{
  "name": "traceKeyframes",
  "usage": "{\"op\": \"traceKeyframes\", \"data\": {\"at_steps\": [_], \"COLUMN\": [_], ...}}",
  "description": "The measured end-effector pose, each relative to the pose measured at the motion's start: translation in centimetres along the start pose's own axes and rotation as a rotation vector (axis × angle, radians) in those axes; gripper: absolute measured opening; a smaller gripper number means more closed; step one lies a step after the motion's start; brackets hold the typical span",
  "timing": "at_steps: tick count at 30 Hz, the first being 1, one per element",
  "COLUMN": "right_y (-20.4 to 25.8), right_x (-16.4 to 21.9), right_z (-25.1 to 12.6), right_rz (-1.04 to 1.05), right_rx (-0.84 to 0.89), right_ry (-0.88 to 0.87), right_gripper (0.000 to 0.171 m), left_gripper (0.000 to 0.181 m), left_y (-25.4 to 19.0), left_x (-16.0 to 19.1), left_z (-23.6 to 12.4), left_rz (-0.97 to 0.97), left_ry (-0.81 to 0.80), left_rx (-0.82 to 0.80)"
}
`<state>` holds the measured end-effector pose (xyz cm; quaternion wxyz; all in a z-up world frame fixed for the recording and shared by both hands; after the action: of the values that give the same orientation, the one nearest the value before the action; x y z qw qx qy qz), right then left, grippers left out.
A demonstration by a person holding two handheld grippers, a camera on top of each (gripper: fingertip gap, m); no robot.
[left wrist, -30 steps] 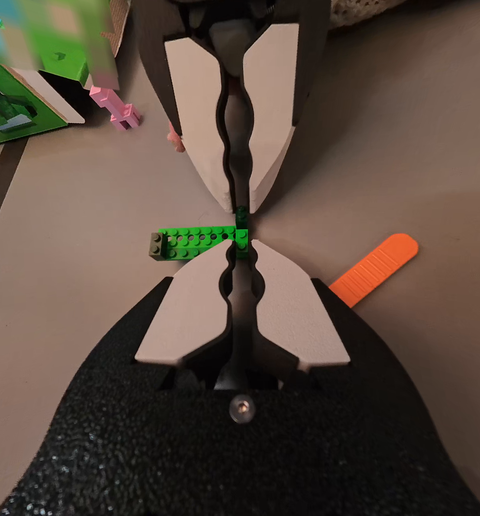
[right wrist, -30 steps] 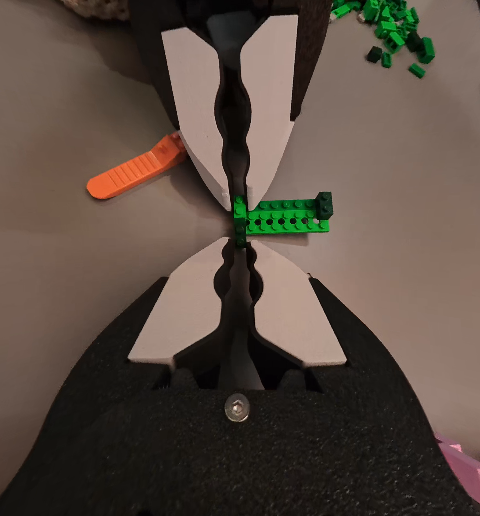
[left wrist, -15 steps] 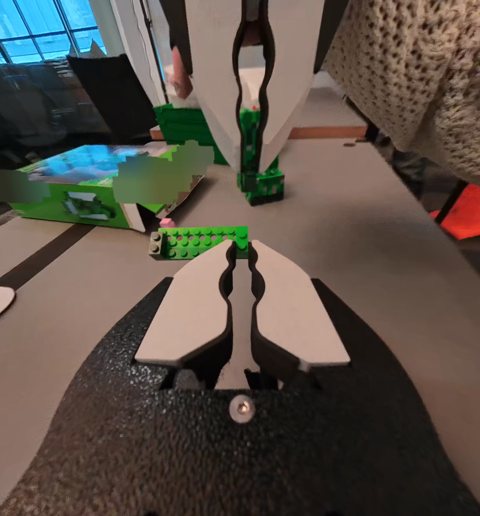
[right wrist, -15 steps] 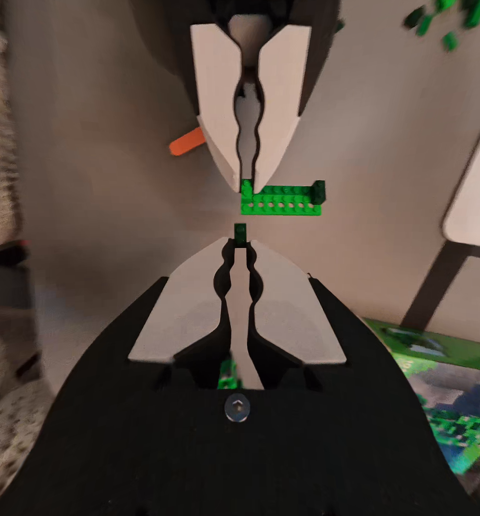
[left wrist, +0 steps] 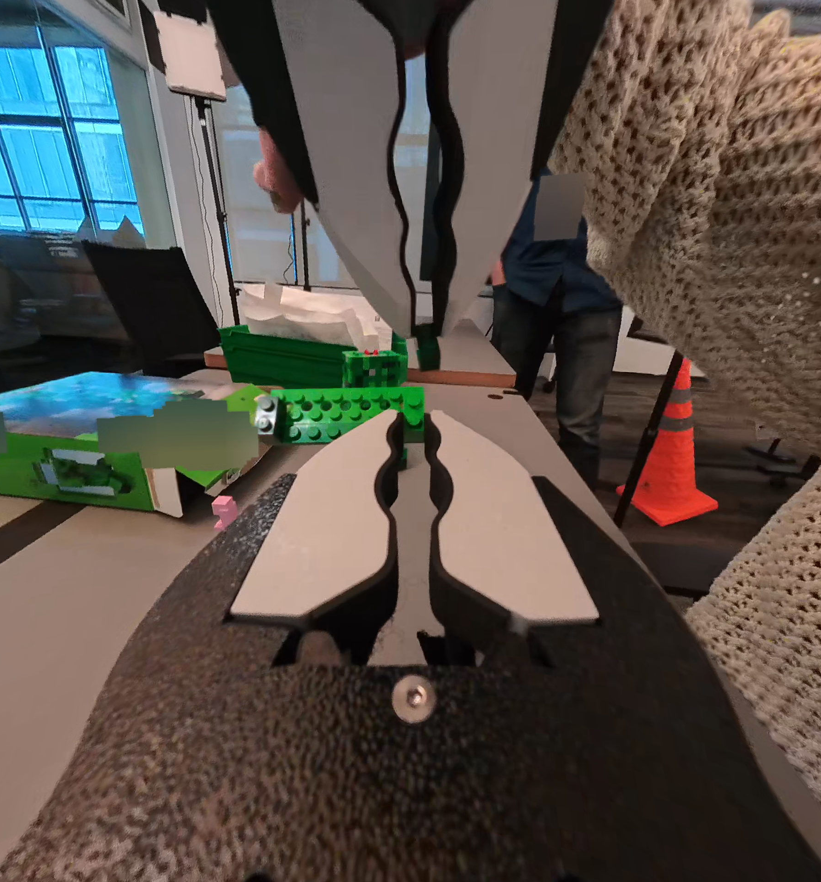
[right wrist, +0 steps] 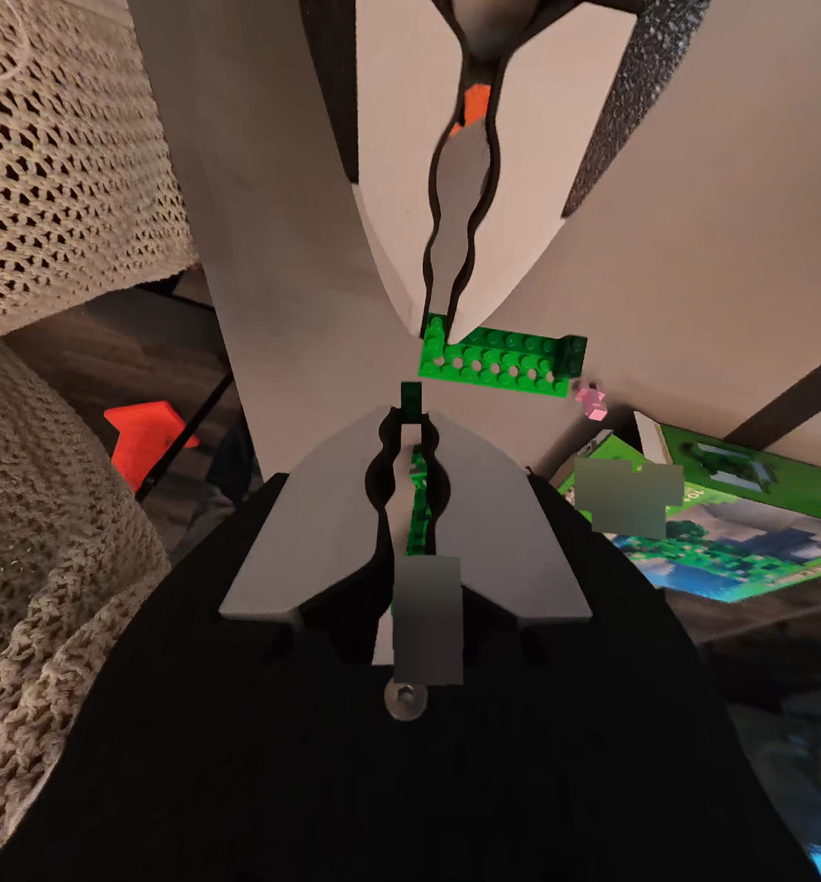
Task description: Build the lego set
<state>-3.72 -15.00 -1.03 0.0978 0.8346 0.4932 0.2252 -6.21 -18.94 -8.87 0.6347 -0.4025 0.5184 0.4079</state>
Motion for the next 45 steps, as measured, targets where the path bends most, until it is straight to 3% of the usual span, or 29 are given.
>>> {"op": "traceKeyframes", "data": {"at_steps": [28, 45], "right_y": [-0.2, -0.3], "right_x": [-1.7, -2.1], "right_z": [-0.3, -0.1], "right_rz": [0.080, 0.059], "right_rx": [0.038, 0.023], "right_ry": [0.218, 0.230], "right_gripper": [0.008, 0.008], "left_gripper": [0.007, 0.007], "left_y": [-0.1, 0.0], "left_x": [-1.1, -1.0], "left_z": [-0.4, -0.4], "left_rz": [0.006, 0.018], "left_ry": [-0.063, -0.082], "left_rx": [0.000, 0.002]}}
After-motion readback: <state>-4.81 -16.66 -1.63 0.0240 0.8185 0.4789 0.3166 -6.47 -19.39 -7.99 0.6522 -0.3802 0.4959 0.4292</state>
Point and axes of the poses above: each gripper's, where its closed fingertips meet, z out along the fingers, x out of its underside, y = z × x across the jaws, the point moved 5 cm from there along -z, back along the fingers, and after that the axes turned 14 degrees about -x, right-handed, at the moved point
